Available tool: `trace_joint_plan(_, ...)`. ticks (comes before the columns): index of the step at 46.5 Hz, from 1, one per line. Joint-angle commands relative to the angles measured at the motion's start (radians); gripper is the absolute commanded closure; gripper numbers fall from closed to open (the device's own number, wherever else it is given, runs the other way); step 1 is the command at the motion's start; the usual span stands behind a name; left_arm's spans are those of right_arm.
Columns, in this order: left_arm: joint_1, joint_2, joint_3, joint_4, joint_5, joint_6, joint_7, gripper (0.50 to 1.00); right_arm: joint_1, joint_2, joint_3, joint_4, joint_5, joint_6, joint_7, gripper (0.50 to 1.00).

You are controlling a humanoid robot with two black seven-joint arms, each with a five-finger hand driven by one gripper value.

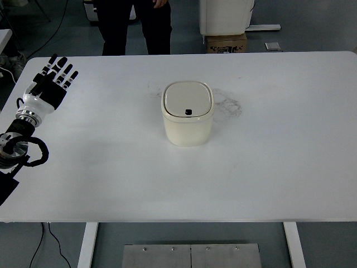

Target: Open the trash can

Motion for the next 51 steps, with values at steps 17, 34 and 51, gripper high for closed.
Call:
trace_joint_plan(17, -0.010, 0.005, 0.001, 0.000, 0.001, 0.002, 0.000, 0.500, 0.000, 0.000, 0.000, 0.000, 0.000, 0.000, 0.000, 0.509)
trace_joint_plan(34, -0.011, -0.012, 0.003, 0.000, 0.001, 0.020, 0.006, 0.500, 0.000, 0.000, 0.000, 0.000, 0.000, 0.000, 0.000, 0.509)
trace_joint_plan(51, -0.011, -0.004, 0.003, 0.000, 0.000, 0.048, 0.005, 0.500, 0.000, 0.000, 0.000, 0.000, 0.000, 0.000, 0.000, 0.509)
